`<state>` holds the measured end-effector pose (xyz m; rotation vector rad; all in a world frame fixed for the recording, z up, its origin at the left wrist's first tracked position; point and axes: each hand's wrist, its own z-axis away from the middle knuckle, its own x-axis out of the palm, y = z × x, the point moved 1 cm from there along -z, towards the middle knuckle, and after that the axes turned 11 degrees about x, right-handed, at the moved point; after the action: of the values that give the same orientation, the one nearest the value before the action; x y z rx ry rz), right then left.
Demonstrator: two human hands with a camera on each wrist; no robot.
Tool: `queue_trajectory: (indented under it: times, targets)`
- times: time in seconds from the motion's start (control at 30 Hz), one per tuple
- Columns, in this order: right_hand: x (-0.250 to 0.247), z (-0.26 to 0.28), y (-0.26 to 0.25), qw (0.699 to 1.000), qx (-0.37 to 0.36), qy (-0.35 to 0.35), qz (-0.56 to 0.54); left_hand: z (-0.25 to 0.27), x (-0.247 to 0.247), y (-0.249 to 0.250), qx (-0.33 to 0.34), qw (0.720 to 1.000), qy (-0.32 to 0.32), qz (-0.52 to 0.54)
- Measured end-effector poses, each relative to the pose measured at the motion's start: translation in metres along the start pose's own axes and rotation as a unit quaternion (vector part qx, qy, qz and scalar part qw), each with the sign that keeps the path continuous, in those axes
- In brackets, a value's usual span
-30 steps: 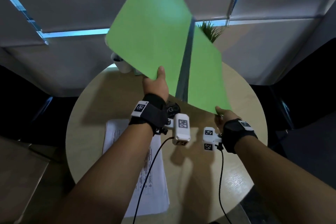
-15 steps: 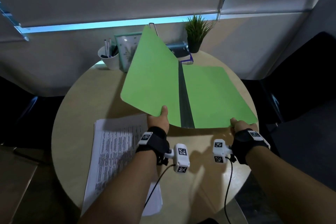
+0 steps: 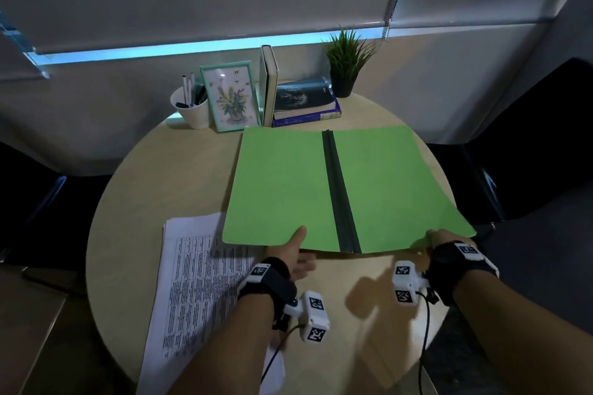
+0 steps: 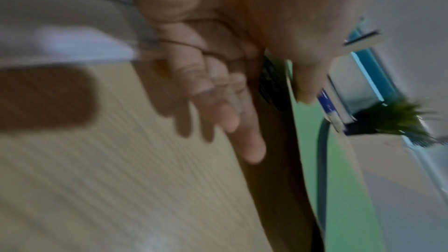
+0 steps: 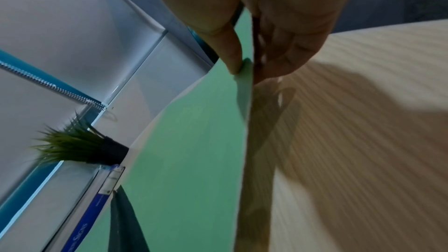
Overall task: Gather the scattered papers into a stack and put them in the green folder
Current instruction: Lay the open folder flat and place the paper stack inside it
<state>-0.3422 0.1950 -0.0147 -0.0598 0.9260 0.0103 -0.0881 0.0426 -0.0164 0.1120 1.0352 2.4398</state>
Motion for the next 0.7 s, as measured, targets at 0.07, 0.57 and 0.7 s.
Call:
queue_trajectory:
  times: [0.07, 0.57, 0.7]
  targets:
    - [0.010, -0.003, -0.002, 1.000, -0.012, 0.019, 0.017, -0.001, -0.009, -0.001, -0.025, 0.998, -0.042, -0.038]
    - [0.087, 0.078, -0.115, 0.925, -0.329, -0.031, 0.185, -0.017, -0.107, 0.002, 0.143, 0.925, 0.195, -0.293]
    - [0.099, 0.095, -0.126, 0.945, -0.286, 0.011, 0.156, -0.020, -0.138, -0.006, 0.147, 0.914, 0.248, -0.286]
